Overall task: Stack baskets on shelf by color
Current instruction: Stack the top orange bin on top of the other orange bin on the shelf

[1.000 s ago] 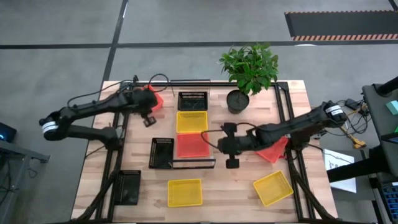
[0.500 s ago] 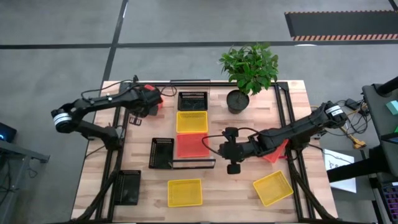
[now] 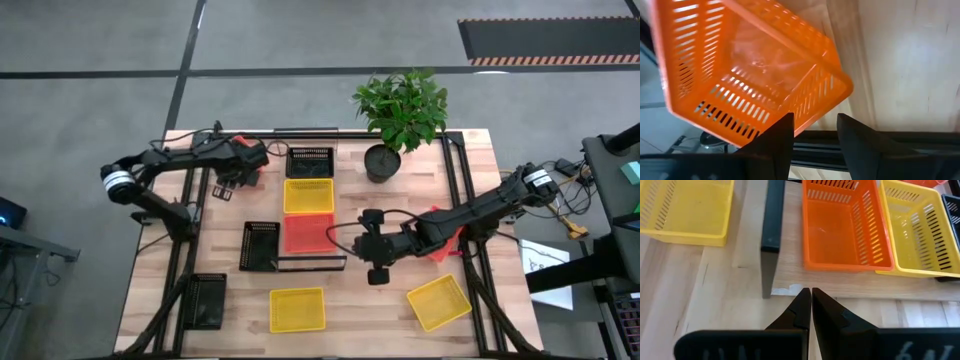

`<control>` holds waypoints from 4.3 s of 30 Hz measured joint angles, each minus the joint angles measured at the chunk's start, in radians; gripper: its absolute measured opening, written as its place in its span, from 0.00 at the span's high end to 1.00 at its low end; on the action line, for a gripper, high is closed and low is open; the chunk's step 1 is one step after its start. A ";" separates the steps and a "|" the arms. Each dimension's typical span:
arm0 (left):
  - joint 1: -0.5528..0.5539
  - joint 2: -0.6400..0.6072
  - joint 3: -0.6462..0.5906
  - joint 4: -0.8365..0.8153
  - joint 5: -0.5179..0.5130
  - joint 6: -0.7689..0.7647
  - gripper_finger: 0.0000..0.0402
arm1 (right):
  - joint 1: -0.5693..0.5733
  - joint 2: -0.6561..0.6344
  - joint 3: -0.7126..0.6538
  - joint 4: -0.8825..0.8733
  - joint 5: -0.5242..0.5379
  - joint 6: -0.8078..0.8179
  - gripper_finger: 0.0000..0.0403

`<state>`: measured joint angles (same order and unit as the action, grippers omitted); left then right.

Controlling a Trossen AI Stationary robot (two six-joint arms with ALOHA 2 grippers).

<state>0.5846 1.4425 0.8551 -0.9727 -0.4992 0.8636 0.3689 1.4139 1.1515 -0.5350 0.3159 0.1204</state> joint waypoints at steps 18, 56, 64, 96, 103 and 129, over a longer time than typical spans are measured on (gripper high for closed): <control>-0.049 0.020 0.012 -0.067 -0.024 -0.200 0.99 | 0.046 0.001 0.000 0.000 0.000 0.011 0.98; -0.975 0.365 1.212 -0.598 0.155 -1.223 1.00 | 0.059 -0.036 -0.024 -0.037 0.026 -0.061 0.98; -0.959 0.395 1.202 -0.553 0.146 -1.224 1.00 | 0.059 -0.045 -0.055 -0.029 0.027 -0.061 0.98; -0.910 0.470 1.199 -0.497 0.141 -1.224 0.91 | 0.059 -0.046 -0.056 -0.029 0.027 -0.039 0.98; -0.905 0.470 1.199 -0.497 0.151 -1.214 0.91 | 0.059 -0.046 -0.056 -0.029 0.027 -0.039 0.98; -1.134 0.083 0.671 0.151 -0.054 -0.767 0.91 | 0.065 -0.046 -0.048 0.101 0.051 0.103 0.94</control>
<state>-0.5493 1.5260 1.5258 -0.8216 -0.5528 0.0962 0.4339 1.3682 1.1038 -0.4335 0.3672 0.2229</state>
